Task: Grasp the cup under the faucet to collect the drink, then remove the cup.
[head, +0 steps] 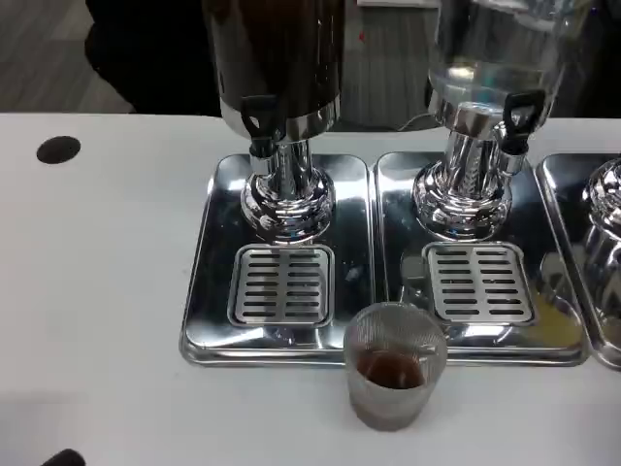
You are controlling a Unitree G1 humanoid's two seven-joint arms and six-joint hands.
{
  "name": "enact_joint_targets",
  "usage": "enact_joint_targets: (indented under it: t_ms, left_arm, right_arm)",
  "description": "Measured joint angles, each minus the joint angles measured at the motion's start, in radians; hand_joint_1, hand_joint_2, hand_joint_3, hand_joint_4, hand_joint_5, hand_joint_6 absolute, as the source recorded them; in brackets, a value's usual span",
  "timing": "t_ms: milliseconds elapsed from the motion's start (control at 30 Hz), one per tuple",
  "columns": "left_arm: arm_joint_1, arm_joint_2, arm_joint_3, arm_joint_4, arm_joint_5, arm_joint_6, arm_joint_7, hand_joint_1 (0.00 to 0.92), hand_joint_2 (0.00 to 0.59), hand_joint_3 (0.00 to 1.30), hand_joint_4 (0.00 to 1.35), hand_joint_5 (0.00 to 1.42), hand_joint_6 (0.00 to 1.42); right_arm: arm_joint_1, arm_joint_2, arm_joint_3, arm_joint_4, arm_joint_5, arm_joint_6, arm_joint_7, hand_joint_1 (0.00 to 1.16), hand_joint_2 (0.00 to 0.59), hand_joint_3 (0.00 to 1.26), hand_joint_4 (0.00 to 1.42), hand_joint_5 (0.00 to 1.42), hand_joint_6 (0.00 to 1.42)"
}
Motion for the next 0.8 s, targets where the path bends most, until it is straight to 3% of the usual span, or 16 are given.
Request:
enact_joint_targets:
  t_ms: [800]
  left_arm:
    - [0.065, -0.008, -0.037, -0.028, 0.0, -0.028, 0.033, 0.0, 0.073, 0.0, 0.0, 0.0, 0.0]
  right_arm:
    - [0.038, -0.005, 0.006, -0.03, 0.049, -0.002, 0.002, 0.56, 0.586, 0.31, 0.19, 0.08, 0.0]
